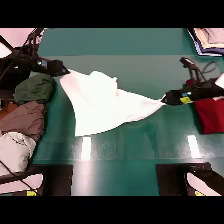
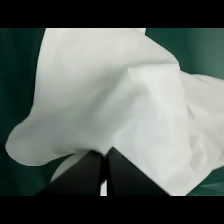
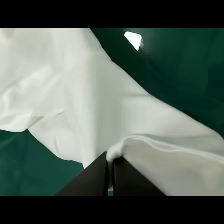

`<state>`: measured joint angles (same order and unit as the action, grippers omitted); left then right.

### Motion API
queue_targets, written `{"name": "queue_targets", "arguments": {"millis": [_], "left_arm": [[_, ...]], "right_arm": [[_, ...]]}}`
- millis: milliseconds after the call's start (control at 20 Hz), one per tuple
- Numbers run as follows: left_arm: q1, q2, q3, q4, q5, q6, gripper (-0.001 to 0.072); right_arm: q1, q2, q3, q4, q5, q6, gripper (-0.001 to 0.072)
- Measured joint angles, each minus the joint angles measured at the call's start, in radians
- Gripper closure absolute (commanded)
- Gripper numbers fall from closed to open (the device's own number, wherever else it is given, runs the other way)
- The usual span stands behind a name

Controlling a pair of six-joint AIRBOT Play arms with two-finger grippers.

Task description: Fold the shirts.

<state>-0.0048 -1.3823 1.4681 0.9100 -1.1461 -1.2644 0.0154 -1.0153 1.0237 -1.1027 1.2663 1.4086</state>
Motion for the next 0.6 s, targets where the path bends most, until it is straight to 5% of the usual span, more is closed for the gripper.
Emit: {"name": "queue_targets", "arguments": {"millis": [50, 350, 600], "left_arm": [[-0.002, -0.021, 0.026, 0.003, 0.009, -0.011, 0.0041], [0.088, -0.058, 0.109, 0.011, -0.188, -0.059, 0.0041], [0.135, 0.065, -0.201, 0.029, -0.257, -0.066, 0.0040]], "right_arm": [[-0.017, 0.036, -0.018, -0.003, 0.004, 0.005, 0.0697], [-0.062, 0.135, -0.055, -0.005, 0.010, 0.021, 0.0697], [-0.068, 0.119, -0.061, 0.007, 0.009, 0.022, 0.0697]]}}
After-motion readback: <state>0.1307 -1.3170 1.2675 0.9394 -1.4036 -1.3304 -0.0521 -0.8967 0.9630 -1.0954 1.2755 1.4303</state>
